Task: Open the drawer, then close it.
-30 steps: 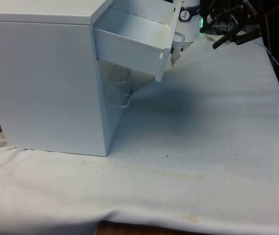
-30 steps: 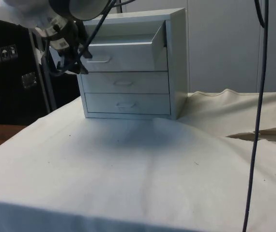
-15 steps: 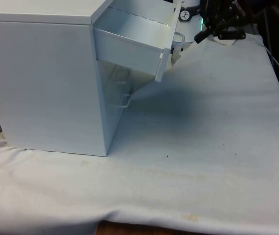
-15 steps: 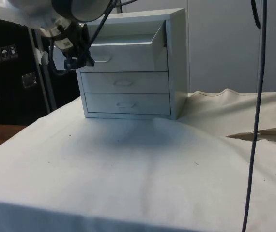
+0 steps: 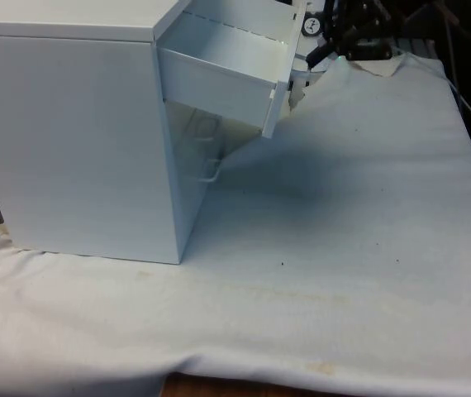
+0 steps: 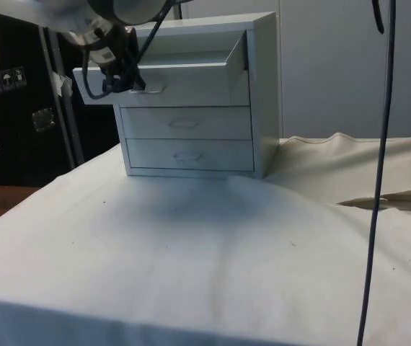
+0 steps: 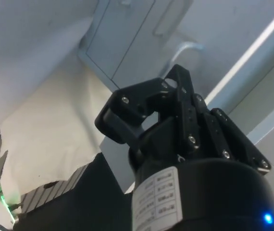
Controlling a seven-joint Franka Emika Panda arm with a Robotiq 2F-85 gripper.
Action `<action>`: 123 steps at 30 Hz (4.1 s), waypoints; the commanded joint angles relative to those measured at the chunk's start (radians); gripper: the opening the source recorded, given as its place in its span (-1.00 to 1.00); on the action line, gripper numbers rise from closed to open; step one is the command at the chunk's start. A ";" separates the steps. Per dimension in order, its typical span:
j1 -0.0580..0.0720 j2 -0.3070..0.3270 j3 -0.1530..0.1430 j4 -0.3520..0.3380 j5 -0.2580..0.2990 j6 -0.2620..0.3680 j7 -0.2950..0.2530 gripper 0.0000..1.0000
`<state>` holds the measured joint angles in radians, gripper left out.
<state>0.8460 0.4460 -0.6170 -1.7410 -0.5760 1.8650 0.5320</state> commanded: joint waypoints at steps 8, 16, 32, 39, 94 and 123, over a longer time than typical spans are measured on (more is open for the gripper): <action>-0.005 -0.023 -0.011 -0.013 -0.010 0.035 -0.040 -1.00; -0.007 -0.016 -0.029 -0.013 -0.002 0.043 -0.061 -1.00; -0.009 -0.058 -0.057 0.000 -0.026 0.012 -0.123 -1.00; -0.010 -0.066 -0.071 0.007 -0.028 0.003 -0.145 -1.00; -0.063 -0.082 -0.236 -0.041 0.029 0.127 -0.272 -1.00; -0.024 -0.102 -0.204 0.024 0.071 0.046 -0.256 -1.00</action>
<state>0.8230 0.3490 -0.8240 -1.7150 -0.5120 1.9110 0.2780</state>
